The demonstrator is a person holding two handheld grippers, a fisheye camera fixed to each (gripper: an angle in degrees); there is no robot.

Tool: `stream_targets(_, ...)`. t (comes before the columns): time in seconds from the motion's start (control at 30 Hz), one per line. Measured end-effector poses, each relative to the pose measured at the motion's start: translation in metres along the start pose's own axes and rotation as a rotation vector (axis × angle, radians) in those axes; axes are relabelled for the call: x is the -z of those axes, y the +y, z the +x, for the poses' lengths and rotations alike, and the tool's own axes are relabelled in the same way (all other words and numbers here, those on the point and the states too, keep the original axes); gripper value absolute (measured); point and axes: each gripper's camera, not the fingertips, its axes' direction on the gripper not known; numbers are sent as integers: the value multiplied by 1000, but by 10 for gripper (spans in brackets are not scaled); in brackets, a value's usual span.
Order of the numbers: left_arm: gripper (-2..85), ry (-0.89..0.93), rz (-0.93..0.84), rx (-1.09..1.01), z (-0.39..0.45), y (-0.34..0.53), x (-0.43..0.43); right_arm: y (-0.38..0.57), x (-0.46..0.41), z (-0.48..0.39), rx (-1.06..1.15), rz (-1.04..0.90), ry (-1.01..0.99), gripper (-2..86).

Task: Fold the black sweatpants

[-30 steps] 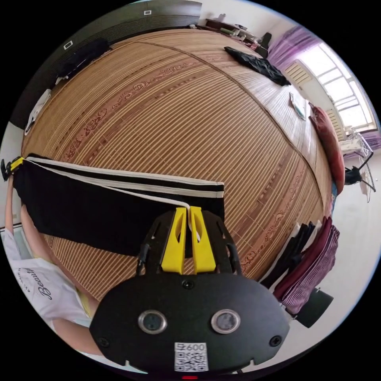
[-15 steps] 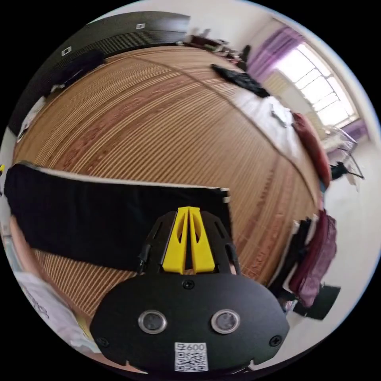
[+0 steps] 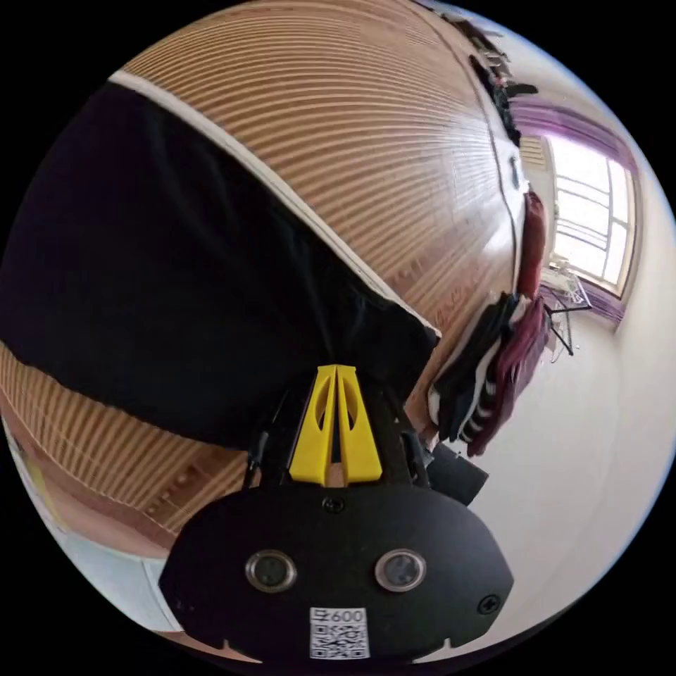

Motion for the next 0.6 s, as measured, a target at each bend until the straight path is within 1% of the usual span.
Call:
stream_targets(0.07, 5, 36, 36, -46, 0, -7, -1, 81, -1, -19, -67, -35, -27, -8)
stream_targets(0.1, 6, 60, 71, -91, 2, -12, 0, 100, -2, -22, -90, -45, -34, -8)
stream_targets(0.17, 10, 115, 111, -108, -2, -21, 1, 161, -3, -40, -133, -97, -53, -8)
stream_targets(0.23, 16, 190, 193, -43, -17, -26, 12, 196, -5, -52, -176, -105, -36, -8)
stream_targets(0.3, 35, 225, 386, 131, -53, -13, 43, 223, -7, -57, -251, -87, -2, -8)
stream_targets(0.33, 42, 224, 432, 191, -65, -7, 50, 238, -4, -56, -301, -51, 1, -8)
stream_targets(0.37, 71, 237, 477, 305, -89, 2, 59, 255, 4, -49, -379, 15, -19, -8)
stream_targets(0.4, 96, 277, 454, 379, -113, 3, 59, 262, 9, -44, -425, 49, -43, -8)
stream_targets(0.43, 106, 306, 429, 401, -124, 1, 56, 278, 21, -32, -515, 118, -105, -8)
stream_targets(0.47, 121, 359, 367, 422, -139, -6, 46, 293, 34, -21, -597, 199, -173, -8)
stream_targets(0.5, 131, 382, 312, 414, -147, -17, 37, 300, 41, -16, -631, 248, -206, -8)
stream_targets(0.57, 133, 368, 271, 409, -154, -34, 26, 326, 67, -4, -751, 410, -283, -6)
stream_targets(0.6, 128, 373, 271, 410, -159, -45, 19, 331, 72, -3, -766, 439, -301, -4)
